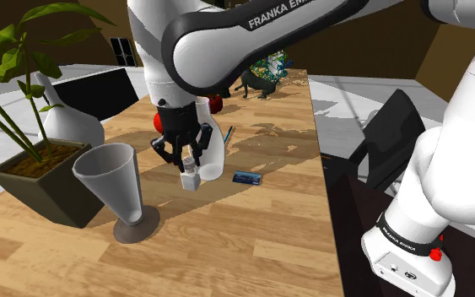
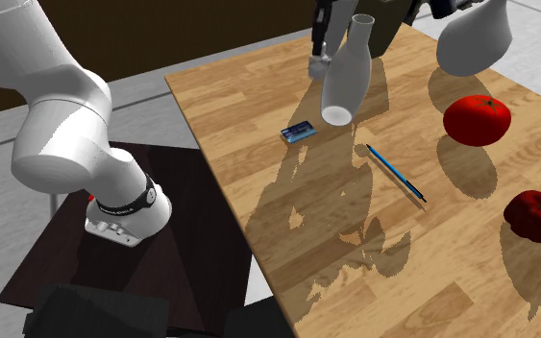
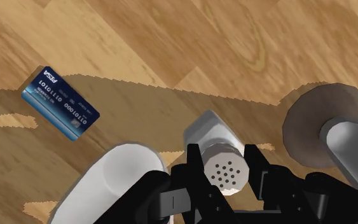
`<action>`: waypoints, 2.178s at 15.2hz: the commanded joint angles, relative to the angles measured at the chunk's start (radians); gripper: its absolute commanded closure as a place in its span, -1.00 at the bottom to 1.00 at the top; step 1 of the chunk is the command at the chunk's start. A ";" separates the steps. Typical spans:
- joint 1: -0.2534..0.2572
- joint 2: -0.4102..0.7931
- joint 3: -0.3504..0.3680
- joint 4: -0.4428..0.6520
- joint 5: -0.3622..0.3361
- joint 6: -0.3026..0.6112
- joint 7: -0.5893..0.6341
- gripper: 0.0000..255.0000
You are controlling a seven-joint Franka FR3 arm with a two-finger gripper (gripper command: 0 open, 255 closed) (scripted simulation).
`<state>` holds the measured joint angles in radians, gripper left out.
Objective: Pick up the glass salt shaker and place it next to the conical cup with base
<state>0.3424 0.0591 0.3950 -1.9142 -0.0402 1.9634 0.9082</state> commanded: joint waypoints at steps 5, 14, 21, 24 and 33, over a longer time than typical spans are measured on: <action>0.000 0.023 -0.001 -0.058 -0.011 0.079 0.006 1.00; 0.001 0.033 -0.002 -0.076 -0.016 0.106 0.010 1.00; 0.001 0.033 -0.002 -0.076 -0.016 0.106 0.010 -1.00; -0.001 0.001 0.000 -0.009 -0.001 0.011 -0.001 -1.00; -0.001 -0.005 0.000 0.011 0.002 -0.015 -0.003 -1.00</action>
